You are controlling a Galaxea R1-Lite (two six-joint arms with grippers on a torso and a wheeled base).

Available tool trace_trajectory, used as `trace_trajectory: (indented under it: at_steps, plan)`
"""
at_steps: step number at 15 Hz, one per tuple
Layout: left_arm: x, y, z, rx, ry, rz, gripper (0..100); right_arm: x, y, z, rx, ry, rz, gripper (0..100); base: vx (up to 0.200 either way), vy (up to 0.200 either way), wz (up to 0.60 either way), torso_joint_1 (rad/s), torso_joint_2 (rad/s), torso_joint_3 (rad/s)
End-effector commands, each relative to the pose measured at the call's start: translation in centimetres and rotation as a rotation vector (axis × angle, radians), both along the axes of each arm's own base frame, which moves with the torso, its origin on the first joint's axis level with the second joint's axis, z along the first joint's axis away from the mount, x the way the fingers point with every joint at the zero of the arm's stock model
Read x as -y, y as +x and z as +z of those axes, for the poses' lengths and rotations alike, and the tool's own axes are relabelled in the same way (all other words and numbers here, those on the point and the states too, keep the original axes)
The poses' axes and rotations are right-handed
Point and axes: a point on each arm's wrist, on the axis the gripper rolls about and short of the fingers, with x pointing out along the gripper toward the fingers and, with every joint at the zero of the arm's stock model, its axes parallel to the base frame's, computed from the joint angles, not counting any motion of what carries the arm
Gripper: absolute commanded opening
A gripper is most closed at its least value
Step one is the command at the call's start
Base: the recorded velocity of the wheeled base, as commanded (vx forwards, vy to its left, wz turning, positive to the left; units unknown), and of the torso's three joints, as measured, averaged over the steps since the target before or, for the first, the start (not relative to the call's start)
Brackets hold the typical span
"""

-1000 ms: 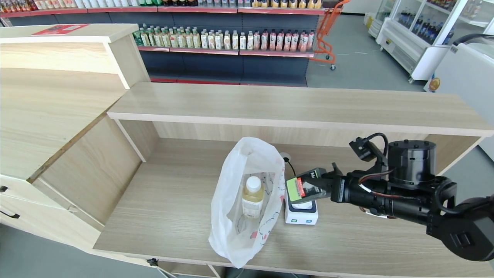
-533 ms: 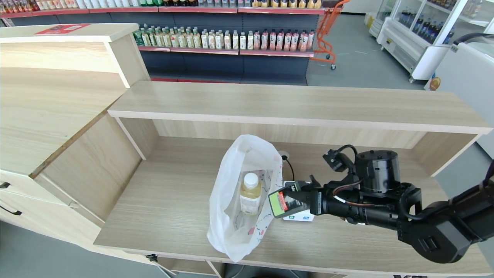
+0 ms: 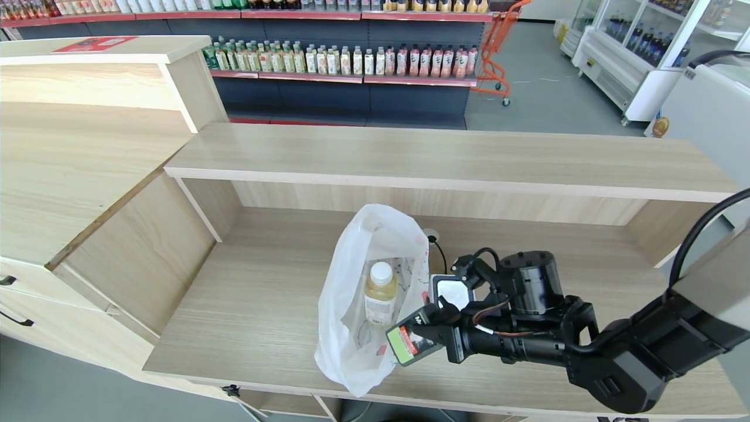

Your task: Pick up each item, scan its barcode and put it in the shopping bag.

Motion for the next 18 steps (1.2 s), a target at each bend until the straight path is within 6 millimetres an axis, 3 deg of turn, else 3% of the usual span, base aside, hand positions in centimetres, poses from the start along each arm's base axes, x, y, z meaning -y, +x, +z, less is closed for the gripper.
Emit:
trace_trajectory:
  at_steps: [1,11,16,18]
  plan:
    - [0.0,0.0,0.0,0.0,0.0,0.001,100,-1.5,0.1,-1.0,-0.012,-0.009,0.037,0,0.0,0.0,0.0,0.0,0.0,0.0]
    - [0.0,0.0,0.0,0.0,0.0,0.001,100,-3.6,2.8,-1.4,0.057,0.012,0.105,0,0.0,0.0,0.0,0.0,0.0,0.0]
    - [0.0,0.0,0.0,0.0,0.0,0.001,100,-4.4,3.5,-3.7,0.11,-0.07,0.165,0,0.0,0.0,0.0,0.0,0.0,0.0]
    - [0.0,0.0,0.0,0.0,0.0,0.001,100,-4.7,3.8,-5.7,0.185,-0.14,0.221,0,0.0,0.0,0.0,0.0,0.0,0.0]
